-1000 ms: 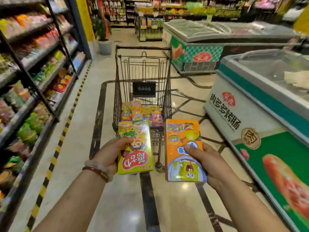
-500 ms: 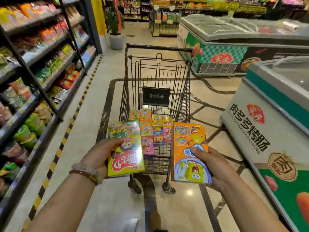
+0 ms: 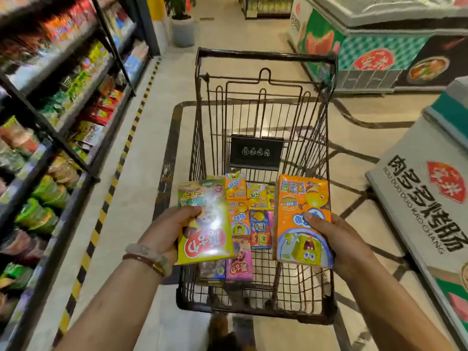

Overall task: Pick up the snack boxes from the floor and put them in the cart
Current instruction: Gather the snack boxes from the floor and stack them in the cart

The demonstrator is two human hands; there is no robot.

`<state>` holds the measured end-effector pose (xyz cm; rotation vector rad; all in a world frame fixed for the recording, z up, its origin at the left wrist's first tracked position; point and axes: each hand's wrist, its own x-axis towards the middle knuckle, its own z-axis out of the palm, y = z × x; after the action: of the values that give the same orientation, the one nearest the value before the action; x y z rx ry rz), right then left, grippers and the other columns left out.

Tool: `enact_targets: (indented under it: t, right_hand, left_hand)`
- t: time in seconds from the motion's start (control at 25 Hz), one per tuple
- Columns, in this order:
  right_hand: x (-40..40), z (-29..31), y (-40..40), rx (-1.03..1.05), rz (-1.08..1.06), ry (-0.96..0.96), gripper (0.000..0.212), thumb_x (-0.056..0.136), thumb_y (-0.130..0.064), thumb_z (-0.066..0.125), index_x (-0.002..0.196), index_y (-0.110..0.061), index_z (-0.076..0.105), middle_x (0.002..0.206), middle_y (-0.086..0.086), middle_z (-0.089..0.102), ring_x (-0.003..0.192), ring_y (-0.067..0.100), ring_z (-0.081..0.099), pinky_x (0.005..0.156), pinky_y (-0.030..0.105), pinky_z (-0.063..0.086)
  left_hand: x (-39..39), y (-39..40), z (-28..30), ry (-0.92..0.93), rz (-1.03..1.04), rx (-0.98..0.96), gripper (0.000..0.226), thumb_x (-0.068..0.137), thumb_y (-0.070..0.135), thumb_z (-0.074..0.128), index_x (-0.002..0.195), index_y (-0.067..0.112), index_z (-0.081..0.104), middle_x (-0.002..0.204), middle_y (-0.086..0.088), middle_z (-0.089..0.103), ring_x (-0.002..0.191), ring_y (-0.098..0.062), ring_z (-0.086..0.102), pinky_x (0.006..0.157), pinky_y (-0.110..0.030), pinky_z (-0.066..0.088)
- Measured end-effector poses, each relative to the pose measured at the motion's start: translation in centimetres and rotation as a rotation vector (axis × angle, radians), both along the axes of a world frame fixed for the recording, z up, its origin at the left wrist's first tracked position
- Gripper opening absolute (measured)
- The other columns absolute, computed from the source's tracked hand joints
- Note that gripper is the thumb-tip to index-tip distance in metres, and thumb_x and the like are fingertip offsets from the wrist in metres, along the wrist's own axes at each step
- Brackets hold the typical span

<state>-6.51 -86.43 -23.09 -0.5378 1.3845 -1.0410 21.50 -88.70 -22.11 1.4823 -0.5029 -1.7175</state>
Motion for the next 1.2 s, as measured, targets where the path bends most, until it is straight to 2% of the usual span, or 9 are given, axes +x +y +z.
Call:
enact_targets:
  t: [0.08,0.28,0.44,0.52,0.6,0.64,0.72,0.84,1.2]
  right_hand:
    - [-0.1,-0.5,-1.8,0.008,-0.032,0.023,0.055,0.065,-0.027,0.072,0.115,-0.007,0.062,0.099,0.018,0.072,0.084,0.036,0.071,0.065,0.044,0.06]
    - [-0.6,-3.1,-5.2,0.029,-0.111,0.06,0.033,0.077,-0.021,0.068,0.107,-0.006,0.065,0.091,0.017,0.073,0.074,0.032,0.072,0.055,0.037,0.058]
    - [-1.6,-8.8,-9.9,0.094,-0.172,0.172,0.028,0.085,-0.016,0.068,0.11,-0.006,0.064,0.095,0.016,0.073,0.078,0.032,0.072,0.057,0.036,0.058]
    - [-1.7,-12.9,-12.8,0.106,-0.187,0.293,0.041,0.082,-0.023,0.074,0.118,-0.01,0.06,0.102,0.013,0.071,0.08,0.029,0.072,0.065,0.039,0.059]
    - [-1.9,-17.2,-16.1,0.146,-0.174,0.452,0.052,0.078,-0.035,0.077,0.122,-0.014,0.056,0.109,0.008,0.067,0.086,0.023,0.068,0.072,0.031,0.057]
    - [-2.0,-19.3,-18.0,0.168,-0.163,0.555,0.051,0.079,-0.036,0.075,0.121,-0.013,0.055,0.111,0.007,0.065,0.089,0.021,0.065,0.074,0.027,0.054]
    - [-2.2,-23.1,-21.2,0.189,-0.164,0.674,0.047,0.083,-0.034,0.071,0.122,-0.011,0.055,0.116,0.009,0.064,0.1,0.027,0.062,0.083,0.034,0.05]
    - [-2.8,-27.9,-25.1,0.232,-0.133,0.778,0.038,0.088,-0.031,0.065,0.119,-0.011,0.055,0.117,0.012,0.064,0.107,0.03,0.059,0.084,0.034,0.044]
    - [-4.4,-35.3,-29.3,0.368,0.046,1.083,0.04,0.094,-0.032,0.051,0.128,-0.012,0.048,0.128,0.017,0.055,0.118,0.033,0.052,0.086,0.036,0.04]
  left_hand:
    - [-0.8,-3.4,-0.8,-0.014,-0.055,0.027,0.027,0.089,0.014,0.058,0.111,-0.002,0.061,0.111,-0.03,0.061,0.085,-0.033,0.058,0.078,-0.044,0.053]
    - [-3.2,-10.8,-3.7,0.03,-0.147,0.013,0.035,0.086,0.013,0.061,0.116,-0.006,0.058,0.109,-0.029,0.064,0.073,-0.03,0.067,0.065,-0.042,0.058]
    - [-6.3,-16.1,-9.3,-0.011,-0.092,0.083,0.052,0.08,0.026,0.073,0.122,0.004,0.054,0.111,-0.022,0.066,0.088,-0.034,0.067,0.083,-0.06,0.051]
    - [-8.4,-18.4,-12.3,-0.106,-0.108,0.093,0.077,0.06,0.047,0.084,0.122,0.014,0.052,0.115,-0.01,0.065,0.093,-0.028,0.066,0.082,-0.045,0.055]
    - [-10.2,-21.0,-15.6,-0.282,-0.164,0.044,0.039,0.075,0.039,0.078,0.098,0.017,0.054,0.104,0.001,0.058,0.081,-0.005,0.061,0.063,-0.013,0.045]
    - [-11.1,-22.5,-17.7,-0.366,-0.181,0.016,0.02,0.084,0.027,0.07,0.088,0.017,0.054,0.097,-0.001,0.056,0.071,-0.003,0.058,0.05,-0.013,0.038]
    - [-12.7,-24.9,-21.7,-0.53,-0.255,-0.019,0.02,0.088,0.023,0.065,0.103,0.011,0.058,0.105,-0.007,0.056,0.087,-0.015,0.058,0.062,-0.017,0.036]
    - [-14.6,-28.2,-28.2,-0.651,-0.283,-0.068,0.061,0.087,0.027,0.067,0.139,0.012,0.04,0.132,-0.01,0.054,0.12,-0.025,0.051,0.091,-0.025,0.037]
    - [-18.8,-31.0,-36.3,-0.932,-0.44,-0.16,0.059,0.095,0.027,0.052,0.147,0.011,0.029,0.143,-0.016,0.043,0.127,-0.033,0.043,0.094,-0.032,0.031]
